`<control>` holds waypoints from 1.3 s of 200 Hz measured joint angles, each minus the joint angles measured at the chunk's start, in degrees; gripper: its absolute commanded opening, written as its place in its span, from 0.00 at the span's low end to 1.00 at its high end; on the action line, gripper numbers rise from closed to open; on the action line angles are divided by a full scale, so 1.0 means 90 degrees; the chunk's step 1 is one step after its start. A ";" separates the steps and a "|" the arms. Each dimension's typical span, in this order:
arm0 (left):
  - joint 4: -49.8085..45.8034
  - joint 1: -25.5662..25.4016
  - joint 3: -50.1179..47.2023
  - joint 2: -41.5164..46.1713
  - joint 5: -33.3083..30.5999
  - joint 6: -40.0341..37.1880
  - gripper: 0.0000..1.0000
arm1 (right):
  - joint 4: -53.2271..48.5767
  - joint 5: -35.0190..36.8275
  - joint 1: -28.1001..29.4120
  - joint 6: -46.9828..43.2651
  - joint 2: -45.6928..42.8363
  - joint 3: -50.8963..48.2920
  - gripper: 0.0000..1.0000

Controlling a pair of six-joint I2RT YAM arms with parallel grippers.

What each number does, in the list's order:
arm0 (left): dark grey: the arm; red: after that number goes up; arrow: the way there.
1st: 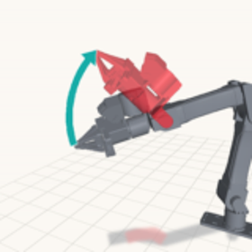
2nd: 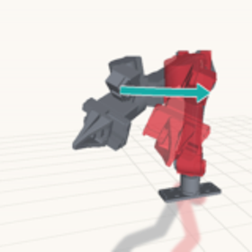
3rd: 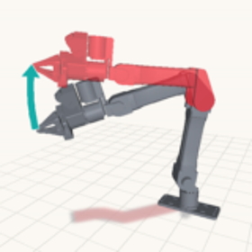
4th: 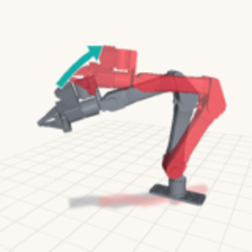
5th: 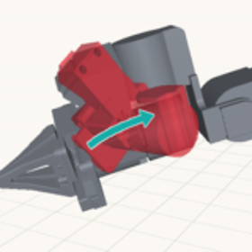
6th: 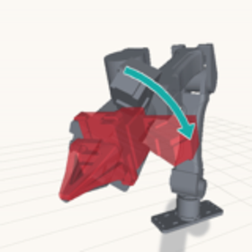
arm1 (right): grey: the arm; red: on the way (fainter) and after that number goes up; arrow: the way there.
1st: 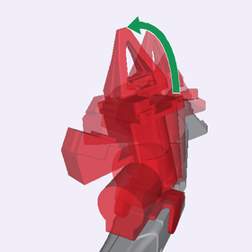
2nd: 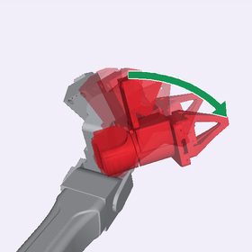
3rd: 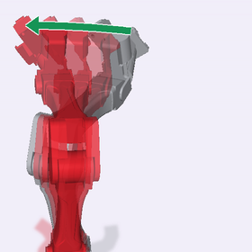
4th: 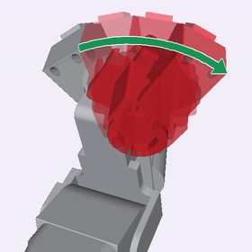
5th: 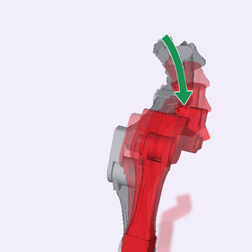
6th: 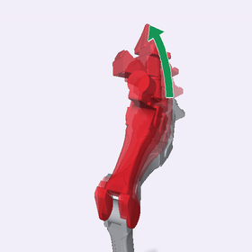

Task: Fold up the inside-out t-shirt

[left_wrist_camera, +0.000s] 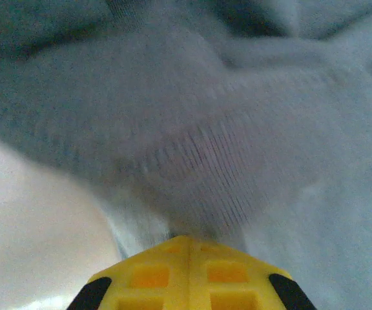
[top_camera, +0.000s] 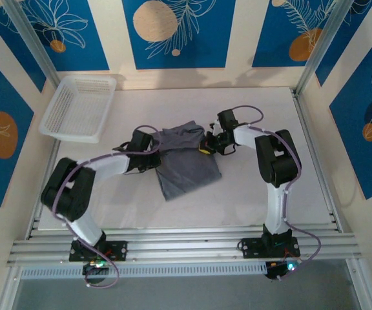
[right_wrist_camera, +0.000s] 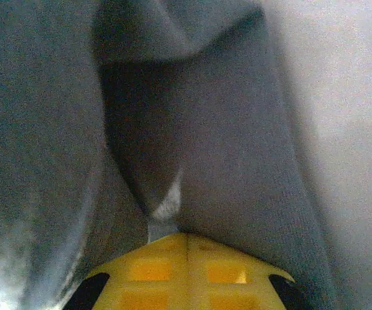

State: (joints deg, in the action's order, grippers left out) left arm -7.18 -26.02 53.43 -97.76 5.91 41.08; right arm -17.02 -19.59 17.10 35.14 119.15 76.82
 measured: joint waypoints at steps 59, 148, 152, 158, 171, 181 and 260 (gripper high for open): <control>0.0032 0.0520 0.1331 -0.0714 -0.0335 -0.0299 0.02 | -0.0187 -0.0015 0.0024 0.0117 0.0906 0.2157 0.03; -0.0153 0.1438 0.2227 -0.1452 -0.0165 -0.0520 0.47 | -0.2667 0.0046 0.0148 -0.0607 0.2997 0.6130 0.41; -0.0168 0.1457 0.2174 -0.1316 -0.0168 -0.0520 0.48 | -0.2788 0.0063 0.0148 -0.0729 0.2970 0.6234 0.41; -0.0204 0.1477 0.2069 -0.1071 -0.0170 -0.0551 0.49 | -0.2909 0.0107 0.0148 -0.0877 0.2895 0.6292 0.43; -0.0253 0.1498 0.1727 -0.0316 -0.0170 -0.0578 0.52 | -0.3191 0.0253 0.0146 -0.1217 0.2582 0.6198 0.48; -0.0279 0.1498 0.1401 0.0313 -0.0165 -0.0563 0.53 | -0.3269 0.0391 0.0138 -0.1438 0.2225 0.5914 0.51; 0.0352 0.1496 -0.0267 0.0466 0.0583 0.0221 0.71 | -0.2548 0.0658 -0.0291 -0.2166 0.1307 0.4294 0.60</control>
State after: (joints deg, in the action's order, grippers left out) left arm -4.01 -12.56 51.03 -93.56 11.16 43.07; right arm -39.94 -13.67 14.48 15.64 130.91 115.46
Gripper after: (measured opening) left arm 0.710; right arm 0.598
